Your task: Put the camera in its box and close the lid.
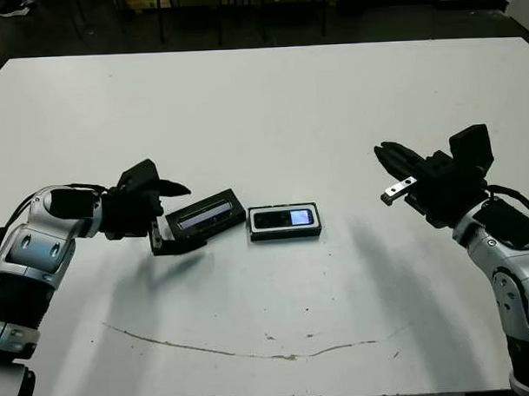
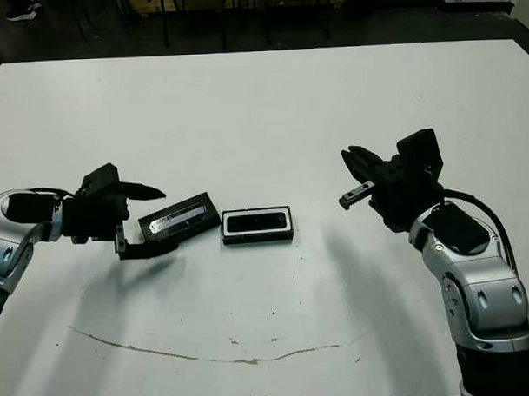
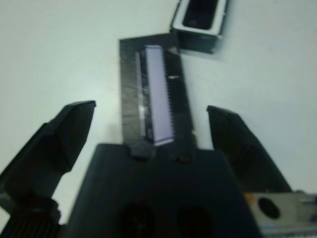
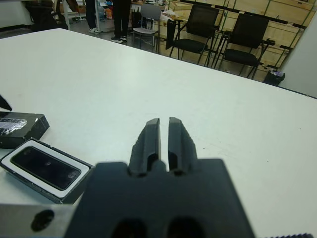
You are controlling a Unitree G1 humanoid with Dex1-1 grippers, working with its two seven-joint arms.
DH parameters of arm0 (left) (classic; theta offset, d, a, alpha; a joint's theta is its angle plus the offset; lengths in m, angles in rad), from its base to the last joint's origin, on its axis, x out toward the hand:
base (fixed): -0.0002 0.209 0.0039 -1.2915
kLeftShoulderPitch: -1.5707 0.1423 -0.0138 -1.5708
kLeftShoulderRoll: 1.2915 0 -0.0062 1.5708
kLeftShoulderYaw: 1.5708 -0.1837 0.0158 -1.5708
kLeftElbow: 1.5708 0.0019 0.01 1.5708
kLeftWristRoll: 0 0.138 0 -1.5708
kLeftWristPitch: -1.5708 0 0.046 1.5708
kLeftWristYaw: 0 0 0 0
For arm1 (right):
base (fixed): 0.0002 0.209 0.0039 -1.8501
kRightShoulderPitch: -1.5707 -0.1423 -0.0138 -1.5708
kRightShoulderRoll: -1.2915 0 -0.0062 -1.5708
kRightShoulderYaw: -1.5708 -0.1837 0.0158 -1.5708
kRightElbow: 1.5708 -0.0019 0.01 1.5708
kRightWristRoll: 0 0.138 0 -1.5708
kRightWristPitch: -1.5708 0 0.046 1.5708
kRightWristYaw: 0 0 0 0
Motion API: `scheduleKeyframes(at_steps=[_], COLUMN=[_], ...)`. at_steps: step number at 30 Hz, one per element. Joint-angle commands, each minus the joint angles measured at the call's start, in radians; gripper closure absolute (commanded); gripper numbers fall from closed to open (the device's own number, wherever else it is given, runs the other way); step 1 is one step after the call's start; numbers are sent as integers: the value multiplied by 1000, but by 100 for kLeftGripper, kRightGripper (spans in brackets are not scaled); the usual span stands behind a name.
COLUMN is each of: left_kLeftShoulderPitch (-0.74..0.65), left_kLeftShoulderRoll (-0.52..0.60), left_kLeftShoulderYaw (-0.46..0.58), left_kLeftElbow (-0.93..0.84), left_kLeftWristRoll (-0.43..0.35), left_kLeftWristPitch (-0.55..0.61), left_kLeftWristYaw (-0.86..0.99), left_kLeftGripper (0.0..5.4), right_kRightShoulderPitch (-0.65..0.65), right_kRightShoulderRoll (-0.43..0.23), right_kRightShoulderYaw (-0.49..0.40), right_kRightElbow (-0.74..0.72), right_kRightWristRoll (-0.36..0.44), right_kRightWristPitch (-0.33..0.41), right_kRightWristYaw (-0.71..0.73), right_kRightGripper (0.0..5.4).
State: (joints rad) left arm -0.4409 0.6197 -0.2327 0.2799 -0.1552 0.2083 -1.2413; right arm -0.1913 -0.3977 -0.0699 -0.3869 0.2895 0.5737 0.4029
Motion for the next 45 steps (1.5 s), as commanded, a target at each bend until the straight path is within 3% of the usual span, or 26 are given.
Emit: scheduleKeyframes(at_steps=[1,7,16,22,27,35,45], left_kLeftShoulderPitch=[26,55,168,279,304,264,253], left_kLeftShoulderRoll=[8,7,-45,-126,-144,-82,-40], left_kLeftShoulderYaw=[-8,9,76,85,77,61,61], left_kLeftElbow=[17,27,-45,-125,-142,-142,-144], left_kLeftWristRoll=[2,23,55,47,-9,-43,-38], left_kLeftWristPitch=[4,-23,50,-16,-16,62,49], left_kLeftWristYaw=[-20,30,344,490,440,311,271], left_kLeftGripper=[1,1,1,82,173,258,287], right_kRightShoulderPitch=[5,8,15,16,18,18,21], right_kRightShoulderRoll=[-6,-6,-6,-4,-6,-9,-6], right_kRightShoulderYaw=[2,6,3,3,1,2,2], right_kRightElbow=[13,21,3,0,0,0,-8], right_kRightWristRoll=[-8,-13,-4,-1,-1,-5,-1], right_kRightWristPitch=[-6,-23,-5,-6,-13,-3,15], right_kRightWristYaw=[-2,1,-2,-1,0,-1,-6], right_kRightGripper=[540,540,540,540,540,540,540])
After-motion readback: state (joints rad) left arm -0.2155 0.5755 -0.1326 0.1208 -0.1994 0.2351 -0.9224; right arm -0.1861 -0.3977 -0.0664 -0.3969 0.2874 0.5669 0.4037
